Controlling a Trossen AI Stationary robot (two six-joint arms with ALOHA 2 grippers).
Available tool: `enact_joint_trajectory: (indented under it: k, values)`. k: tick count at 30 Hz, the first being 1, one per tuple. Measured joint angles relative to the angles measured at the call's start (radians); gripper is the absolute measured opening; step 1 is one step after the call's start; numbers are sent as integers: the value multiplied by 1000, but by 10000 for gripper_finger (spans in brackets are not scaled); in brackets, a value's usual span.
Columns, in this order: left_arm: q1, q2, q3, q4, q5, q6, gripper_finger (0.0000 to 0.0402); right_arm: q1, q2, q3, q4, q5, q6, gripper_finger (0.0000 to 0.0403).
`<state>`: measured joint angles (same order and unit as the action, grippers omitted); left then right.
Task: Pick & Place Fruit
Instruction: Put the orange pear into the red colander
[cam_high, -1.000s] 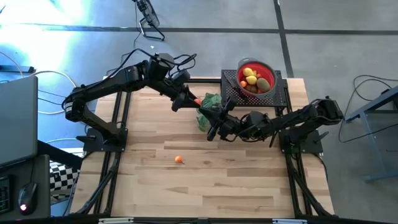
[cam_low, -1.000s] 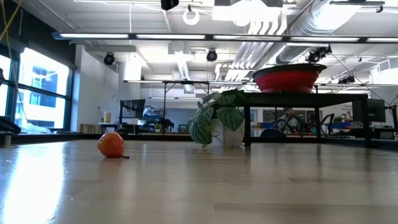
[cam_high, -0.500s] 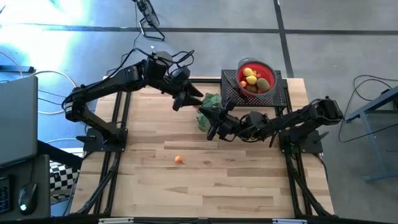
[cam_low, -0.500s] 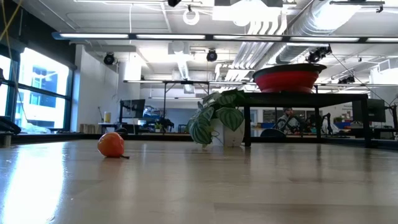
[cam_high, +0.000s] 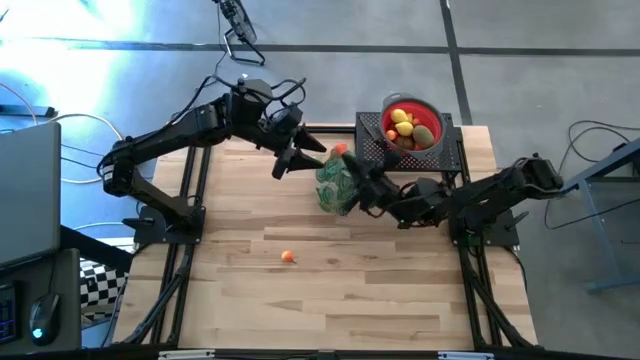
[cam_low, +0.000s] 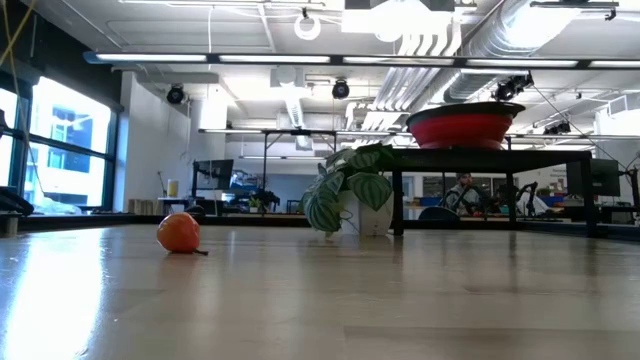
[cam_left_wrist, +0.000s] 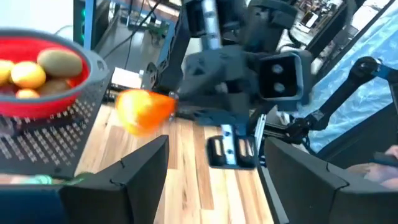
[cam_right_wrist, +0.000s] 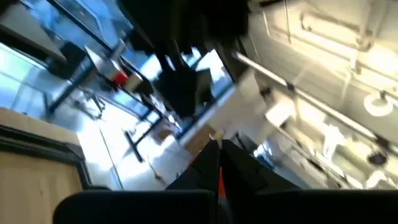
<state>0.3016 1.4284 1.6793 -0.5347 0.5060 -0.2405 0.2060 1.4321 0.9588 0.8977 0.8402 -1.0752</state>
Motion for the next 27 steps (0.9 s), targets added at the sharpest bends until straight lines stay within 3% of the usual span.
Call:
enact_joint_trajectory:
  k: [8, 12, 19, 27]
  values:
    - [0, -1, 25, -5, -1, 40, 260, -26, -126, 0, -166, 245, 83, 3]
    - [0, -1, 25, -44, -37, 82, 260, -64, -189, 0, -288, 313, 182, 3]
    - [0, -1, 24, -130, -153, 115, 260, -171, -283, 0, -525, 306, 411, 3]
    - [0, 0, 24, -150, -165, 168, 260, -368, -310, 0, -812, 185, 722, 3]
